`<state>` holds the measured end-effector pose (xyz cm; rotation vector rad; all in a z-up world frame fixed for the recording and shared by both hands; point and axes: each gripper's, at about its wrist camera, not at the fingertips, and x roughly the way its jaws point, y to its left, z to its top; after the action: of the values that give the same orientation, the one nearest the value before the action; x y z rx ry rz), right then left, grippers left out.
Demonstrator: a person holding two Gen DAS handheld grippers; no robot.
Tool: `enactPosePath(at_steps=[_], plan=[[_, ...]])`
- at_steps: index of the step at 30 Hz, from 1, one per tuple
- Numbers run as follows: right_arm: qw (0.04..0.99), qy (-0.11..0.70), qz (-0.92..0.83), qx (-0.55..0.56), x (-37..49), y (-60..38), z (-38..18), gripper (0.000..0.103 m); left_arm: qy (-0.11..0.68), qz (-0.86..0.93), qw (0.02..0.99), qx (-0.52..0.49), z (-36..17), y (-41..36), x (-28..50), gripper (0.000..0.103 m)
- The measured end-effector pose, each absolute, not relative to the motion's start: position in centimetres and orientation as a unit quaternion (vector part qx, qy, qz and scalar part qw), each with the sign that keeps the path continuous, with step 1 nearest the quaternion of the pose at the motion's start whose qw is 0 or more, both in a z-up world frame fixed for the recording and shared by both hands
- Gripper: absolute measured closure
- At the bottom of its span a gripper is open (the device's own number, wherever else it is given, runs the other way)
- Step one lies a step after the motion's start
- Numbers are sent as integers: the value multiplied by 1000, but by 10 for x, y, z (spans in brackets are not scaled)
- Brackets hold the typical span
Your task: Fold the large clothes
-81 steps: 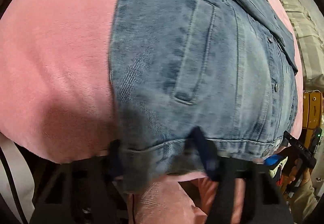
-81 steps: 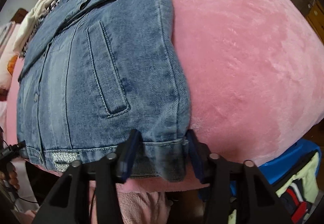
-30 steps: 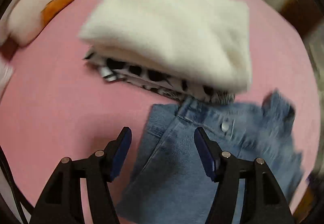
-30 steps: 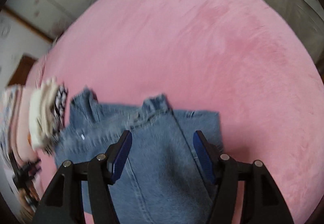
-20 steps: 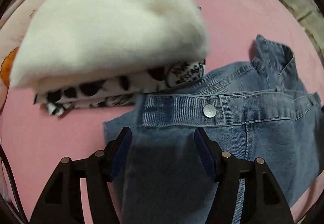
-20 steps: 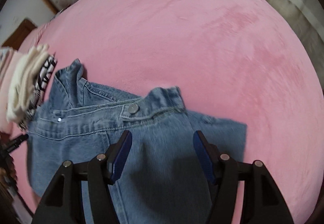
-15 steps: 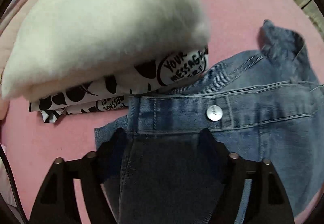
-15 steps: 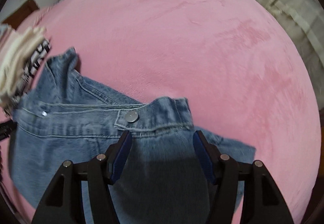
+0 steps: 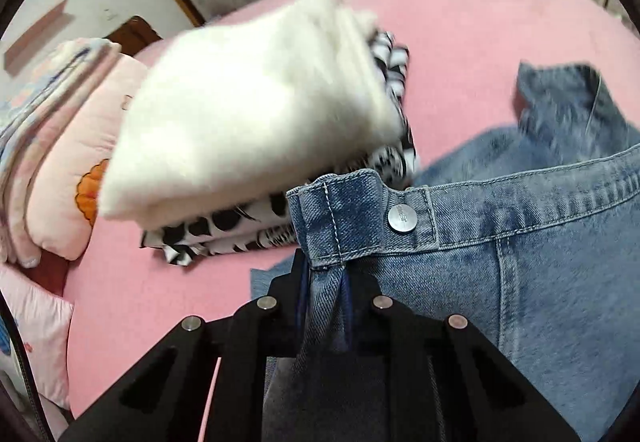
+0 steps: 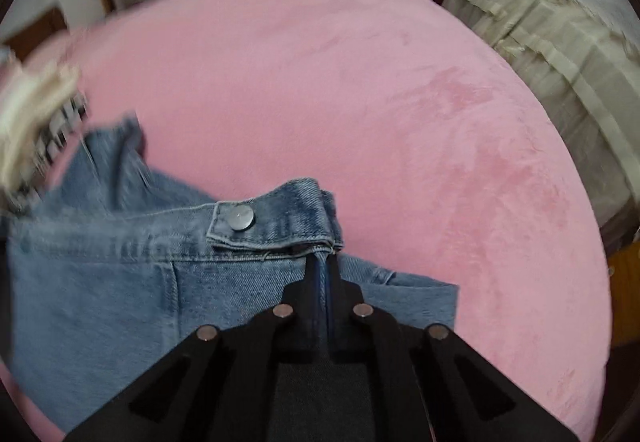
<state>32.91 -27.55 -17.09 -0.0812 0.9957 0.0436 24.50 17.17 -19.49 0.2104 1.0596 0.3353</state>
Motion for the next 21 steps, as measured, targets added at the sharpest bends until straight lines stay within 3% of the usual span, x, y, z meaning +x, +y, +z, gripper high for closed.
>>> enactPosePath(at_steps=[10,12,15,21], plan=[[858,506,-16,-85,346,-268,-226,96,549,179,813,77,-250,177,264,87],[856,507,-17,-101,342,-265,-220,94,552,174,812,76,-244,178,261,77],[850,514,-22,-115,332,-265,-202,82,579,161,796,74,-231,184,255,62],[872,481,47,-76,260,-222,-154,77,580,120,806,-6,-186,173,204,53]])
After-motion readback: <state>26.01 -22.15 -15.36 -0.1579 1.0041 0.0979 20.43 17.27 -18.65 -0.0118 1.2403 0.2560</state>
